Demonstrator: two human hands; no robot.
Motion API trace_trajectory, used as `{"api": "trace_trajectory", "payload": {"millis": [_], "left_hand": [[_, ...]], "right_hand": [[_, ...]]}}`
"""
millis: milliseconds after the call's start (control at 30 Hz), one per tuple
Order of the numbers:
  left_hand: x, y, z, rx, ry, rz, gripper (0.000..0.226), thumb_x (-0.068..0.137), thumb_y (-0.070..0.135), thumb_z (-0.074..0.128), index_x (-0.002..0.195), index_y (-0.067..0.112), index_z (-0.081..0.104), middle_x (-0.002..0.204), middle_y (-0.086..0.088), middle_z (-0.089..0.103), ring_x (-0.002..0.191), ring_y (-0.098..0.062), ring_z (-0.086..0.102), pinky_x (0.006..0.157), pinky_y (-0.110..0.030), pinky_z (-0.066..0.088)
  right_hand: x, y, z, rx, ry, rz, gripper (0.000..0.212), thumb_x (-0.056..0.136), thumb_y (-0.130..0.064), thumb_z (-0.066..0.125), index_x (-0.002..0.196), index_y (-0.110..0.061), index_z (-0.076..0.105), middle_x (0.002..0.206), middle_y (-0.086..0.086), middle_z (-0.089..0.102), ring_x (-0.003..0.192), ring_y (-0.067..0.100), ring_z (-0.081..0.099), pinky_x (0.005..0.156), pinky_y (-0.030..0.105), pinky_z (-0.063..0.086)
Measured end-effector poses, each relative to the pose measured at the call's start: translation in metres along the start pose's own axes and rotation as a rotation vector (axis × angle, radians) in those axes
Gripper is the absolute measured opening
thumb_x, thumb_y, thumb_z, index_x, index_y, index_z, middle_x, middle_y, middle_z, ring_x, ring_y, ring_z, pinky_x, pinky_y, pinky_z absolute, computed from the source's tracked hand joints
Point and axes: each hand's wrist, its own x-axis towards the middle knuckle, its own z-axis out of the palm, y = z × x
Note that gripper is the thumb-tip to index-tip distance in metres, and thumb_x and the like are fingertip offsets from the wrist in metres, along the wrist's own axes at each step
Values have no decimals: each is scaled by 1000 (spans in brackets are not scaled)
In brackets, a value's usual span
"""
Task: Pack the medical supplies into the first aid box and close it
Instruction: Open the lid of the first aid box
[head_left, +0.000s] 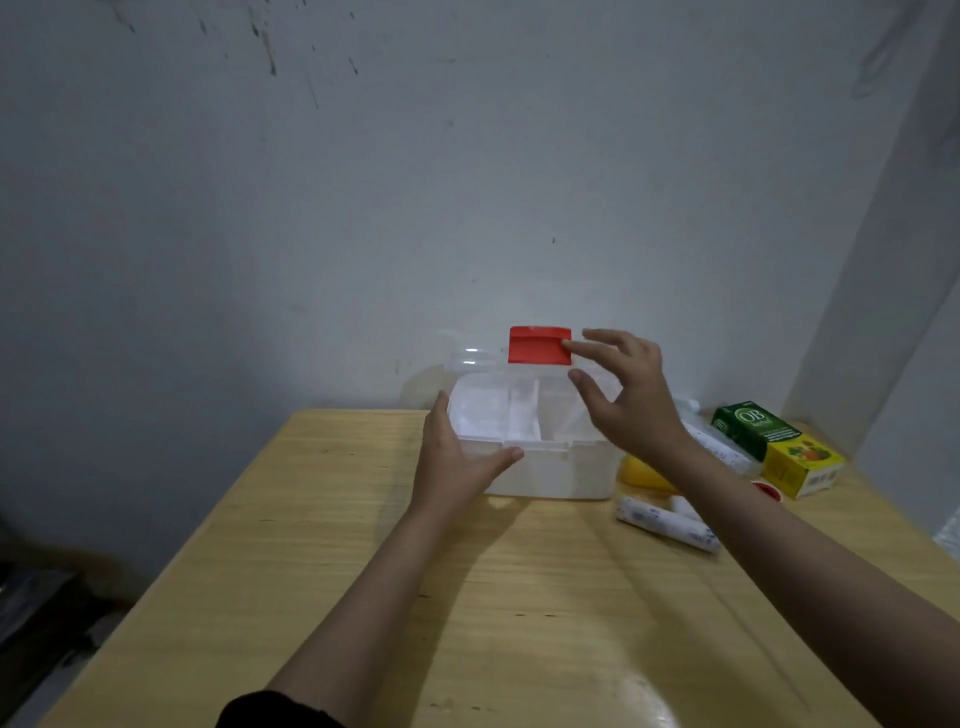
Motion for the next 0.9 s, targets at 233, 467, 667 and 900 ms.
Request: {"api": "trace_trajectory", "payload": {"millis": [233,467,667,900], "left_hand": [[-4,-6,1,-34,47,46,87,75,47,72,145,20,28,147,1,35,133,-16,36,106,-35,38],[-7,-11,6,-164,87,40,71,78,43,70,140,30,36,132,13,46,122,-8,46,99,-38,48],[-7,-10,7,-204,86,11,76,77,42,72,142,26,36,137,9,46,126,-10,45,103,-41,46],[-10,-9,4,-197,76,-6,88,67,60,67,141,25,36,140,5,46,125,-14,47,101,-44,46]], "right_hand": [[52,1,-4,88,191,146,31,80,-33,69,105,-16,66,110,13,51,108,24,48,89,21,35],[82,14,13,63,278,255,40,84,-36,63,115,-12,59,123,12,52,117,25,46,88,19,30],[83,24,13,41,98,213,53,87,-31,59,135,-12,45,147,13,40,138,26,33,112,38,29],[49,45,-39,-103,46,91,38,86,-23,62,121,-7,58,131,17,57,125,30,50,105,40,36]]}}
